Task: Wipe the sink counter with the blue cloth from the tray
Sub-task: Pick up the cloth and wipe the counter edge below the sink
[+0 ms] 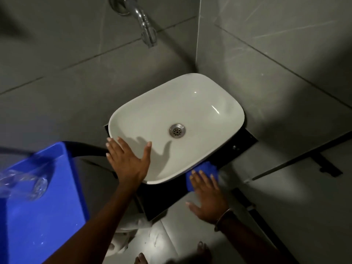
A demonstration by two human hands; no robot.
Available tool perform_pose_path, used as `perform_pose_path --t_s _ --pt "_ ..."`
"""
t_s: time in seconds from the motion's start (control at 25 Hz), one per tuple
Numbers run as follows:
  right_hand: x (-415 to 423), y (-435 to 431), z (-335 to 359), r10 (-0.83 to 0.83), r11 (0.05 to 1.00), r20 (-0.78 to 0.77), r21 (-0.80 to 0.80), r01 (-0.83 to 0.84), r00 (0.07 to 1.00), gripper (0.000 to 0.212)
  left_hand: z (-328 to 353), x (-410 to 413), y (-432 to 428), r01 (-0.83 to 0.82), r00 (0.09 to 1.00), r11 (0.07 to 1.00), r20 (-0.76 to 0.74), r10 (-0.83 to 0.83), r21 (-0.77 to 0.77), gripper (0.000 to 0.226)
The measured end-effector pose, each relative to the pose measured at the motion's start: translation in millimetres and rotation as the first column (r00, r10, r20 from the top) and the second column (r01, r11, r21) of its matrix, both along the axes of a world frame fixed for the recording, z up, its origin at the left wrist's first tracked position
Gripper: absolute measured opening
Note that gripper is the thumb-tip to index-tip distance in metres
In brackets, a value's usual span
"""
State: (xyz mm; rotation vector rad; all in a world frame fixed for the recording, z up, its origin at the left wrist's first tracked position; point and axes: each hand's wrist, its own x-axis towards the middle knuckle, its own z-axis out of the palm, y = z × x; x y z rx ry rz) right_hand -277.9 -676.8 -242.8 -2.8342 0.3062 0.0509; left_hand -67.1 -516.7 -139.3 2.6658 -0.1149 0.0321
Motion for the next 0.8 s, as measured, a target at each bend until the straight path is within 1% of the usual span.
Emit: perform_pose_path --t_s 0.08,0.2,0.24,0.28,0.36,0.4,0.48,0.56,0.64,0.68,0.72,0.76,0.8 --pt "3 -68 3 -0.037 0.997 -0.029 -0.073 0.035 0.999 0.083 -1 1 1 0.003 1.000 1.000 -0.006 -0.003 -0.002 0.114" --pt "10 -138 0 -0.021 0.990 -0.074 -0.139 0.011 0.997 0.079 -2 2 4 -0.011 1.000 1.000 -0.011 0.010 -0.004 0.114" --pt "13 -153 -2 -0.076 0.988 -0.066 -0.143 0.066 0.995 0.078 -2 2 3 -0.012 1.000 1.000 -0.011 0.012 -0.005 0.113" --pt "18 -162 -2 -0.175 0.978 -0.053 -0.122 0.167 0.983 0.078 -2 1 4 -0.010 1.000 1.000 -0.018 0.010 -0.008 0.113" --pt "34 -173 -1 -0.392 0.918 -0.030 -0.074 0.389 0.919 0.076 -1 1 4 -0.008 1.000 1.000 -0.016 0.008 -0.023 0.111" --pt "43 -174 0 -0.454 0.890 -0.029 -0.063 0.452 0.891 0.076 1 2 4 -0.010 1.000 1.000 -0.013 0.009 -0.029 0.111" --pt "53 -167 3 -0.519 0.855 -0.050 -0.009 0.519 0.854 0.078 1 1 4 -0.008 1.000 0.999 -0.011 0.007 -0.047 0.111" --pt "55 -138 10 -0.566 0.821 -0.076 0.039 0.570 0.821 0.081 4 -2 5 -0.002 1.000 0.997 -0.015 0.001 -0.083 0.110" --pt "52 -85 16 -0.587 0.805 -0.085 0.047 0.591 0.805 0.082 13 -1 2 -0.002 0.999 0.993 -0.034 -0.002 -0.119 0.109" --pt "45 -46 20 -0.564 0.821 -0.082 0.053 0.568 0.822 0.083 14 -2 1 -0.012 0.999 0.991 -0.034 0.007 -0.131 0.109" --pt "58 37 39 -0.497 0.866 -0.039 0.047 0.499 0.867 0.085 26 11 50 -0.039 0.999 0.980 -0.040 0.032 -0.196 0.108" --pt "61 95 47 -0.449 0.891 -0.035 0.061 0.450 0.893 0.088 33 18 69 -0.024 0.999 0.977 -0.041 0.015 -0.214 0.108" --pt "56 127 43 -0.421 0.904 -0.029 0.070 0.422 0.907 0.091 35 18 63 0.018 0.996 0.972 -0.083 -0.039 -0.234 0.108"
